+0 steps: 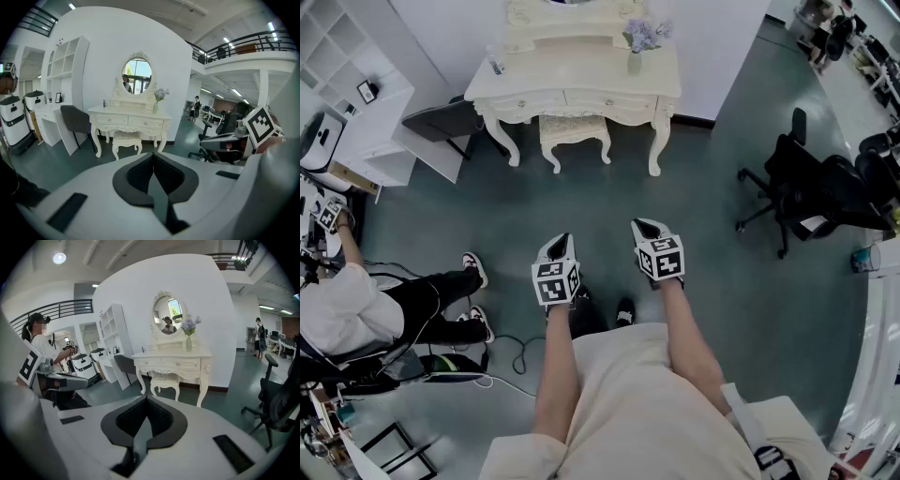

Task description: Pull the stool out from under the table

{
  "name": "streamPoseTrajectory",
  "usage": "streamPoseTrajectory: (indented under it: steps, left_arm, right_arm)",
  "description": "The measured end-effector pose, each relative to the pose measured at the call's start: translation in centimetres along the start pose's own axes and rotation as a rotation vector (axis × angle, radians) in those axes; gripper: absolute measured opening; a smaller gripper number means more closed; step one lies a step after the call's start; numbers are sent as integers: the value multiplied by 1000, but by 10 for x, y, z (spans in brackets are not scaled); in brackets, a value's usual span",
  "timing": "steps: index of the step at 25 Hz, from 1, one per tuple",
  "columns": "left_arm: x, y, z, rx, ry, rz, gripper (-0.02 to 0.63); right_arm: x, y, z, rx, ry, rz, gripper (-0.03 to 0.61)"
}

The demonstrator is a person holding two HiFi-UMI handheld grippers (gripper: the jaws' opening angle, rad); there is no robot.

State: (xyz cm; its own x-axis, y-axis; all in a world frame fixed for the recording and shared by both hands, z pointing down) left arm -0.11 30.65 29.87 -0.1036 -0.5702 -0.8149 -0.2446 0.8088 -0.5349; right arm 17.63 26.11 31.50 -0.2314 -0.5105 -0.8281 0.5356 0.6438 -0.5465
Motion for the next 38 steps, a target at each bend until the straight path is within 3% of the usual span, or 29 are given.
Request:
streamPoseTrajectory:
  steps: [10,16,21,28,38]
  left_arm:
    - [-6,-3,0,-7,25,-12,15]
    - [-13,-17,-17,-11,40,-44,15]
    - [25,-38,-50,4,49,-20,15]
    - [90,-78,-81,-7,53,38,15]
    - [137,-158,-146,-18,12,-19,15]
  right_arm:
    - [-8,-4,7,-6,20,-44,43]
    - [-10,-24,16,-9,-66,-46,43]
    - [18,-50,26,-16,-90,-13,43]
    - [35,-100,33,5,-150,-55,44]
    - [72,-182,59,-11,-157,-82,44]
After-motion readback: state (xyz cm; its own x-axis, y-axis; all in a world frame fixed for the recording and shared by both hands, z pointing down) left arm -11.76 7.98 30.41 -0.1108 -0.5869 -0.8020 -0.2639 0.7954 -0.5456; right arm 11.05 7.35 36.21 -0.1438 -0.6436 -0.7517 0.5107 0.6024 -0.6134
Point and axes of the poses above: the fingertips, and each gripper's own axes: y backward along the fingers, z to its right, x out of its top, the point moved 1 cm from there along y, backward along the fingers, and after that the axes turned 5 degrees about y, right-handed, at the moved point
